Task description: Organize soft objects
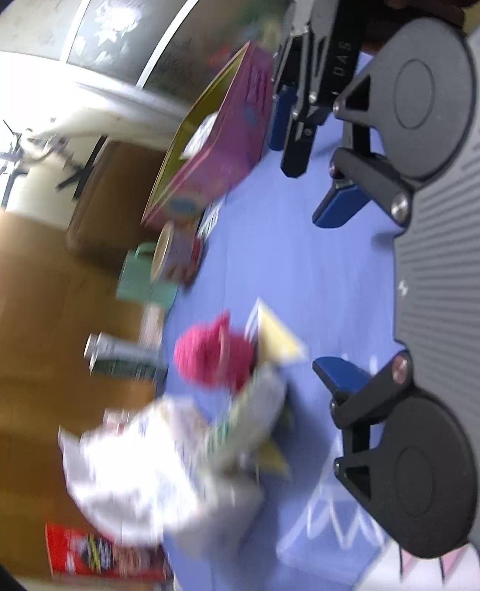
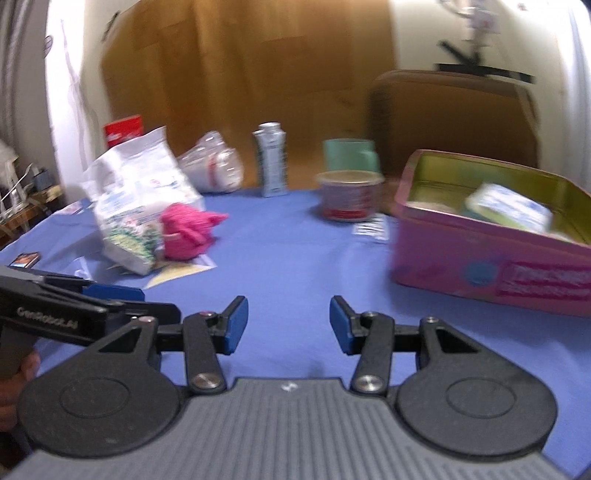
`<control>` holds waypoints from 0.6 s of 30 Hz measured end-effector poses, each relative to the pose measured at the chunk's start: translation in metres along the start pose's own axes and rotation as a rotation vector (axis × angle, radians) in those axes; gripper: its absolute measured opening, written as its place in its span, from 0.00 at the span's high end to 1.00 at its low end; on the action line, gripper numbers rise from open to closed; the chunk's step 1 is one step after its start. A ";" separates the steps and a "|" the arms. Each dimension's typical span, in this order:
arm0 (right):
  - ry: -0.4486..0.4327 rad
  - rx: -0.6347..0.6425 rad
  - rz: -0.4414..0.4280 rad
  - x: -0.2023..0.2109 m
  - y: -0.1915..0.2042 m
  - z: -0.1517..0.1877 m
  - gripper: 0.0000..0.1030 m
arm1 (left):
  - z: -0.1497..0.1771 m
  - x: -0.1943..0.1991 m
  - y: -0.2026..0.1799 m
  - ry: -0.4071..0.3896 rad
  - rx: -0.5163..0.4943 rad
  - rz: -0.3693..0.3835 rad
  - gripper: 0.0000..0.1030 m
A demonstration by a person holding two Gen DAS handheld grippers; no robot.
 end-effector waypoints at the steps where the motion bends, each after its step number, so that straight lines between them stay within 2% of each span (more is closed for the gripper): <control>1: 0.003 0.013 -0.013 -0.005 0.006 -0.002 0.50 | -0.001 0.003 0.008 -0.009 0.000 -0.031 0.23; 4: 0.010 0.041 -0.055 -0.023 0.023 -0.015 0.50 | -0.001 0.007 0.028 -0.019 -0.017 -0.135 0.22; 10: 0.010 0.005 -0.143 -0.069 0.051 -0.055 0.48 | -0.001 0.002 0.024 0.000 -0.086 -0.214 0.21; 13: 0.043 -0.010 -0.164 -0.099 0.067 -0.068 0.48 | 0.000 0.000 0.024 0.007 -0.100 -0.230 0.21; 15: 0.064 -0.006 -0.171 -0.120 0.074 -0.072 0.33 | 0.000 -0.001 0.022 0.012 -0.110 -0.245 0.21; 16: 0.061 0.001 -0.171 -0.126 0.075 -0.072 0.32 | 0.000 -0.002 0.021 0.013 -0.114 -0.252 0.21; 17: 0.060 0.002 -0.177 -0.130 0.075 -0.072 0.33 | 0.000 -0.001 0.021 0.014 -0.115 -0.255 0.21; 18: 0.066 -0.011 -0.198 -0.130 0.074 -0.072 0.42 | 0.001 -0.001 0.020 0.014 -0.114 -0.255 0.21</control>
Point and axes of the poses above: each gripper's, at about its wrist camera, not at the fingertips, and x roughly against the way its jaws point, y to its left, z to its underside, the point moved 5 cm from there along -x, roughly the way its jaws point, and after that the axes turned 3 degrees about z, right-handed, at the moved point
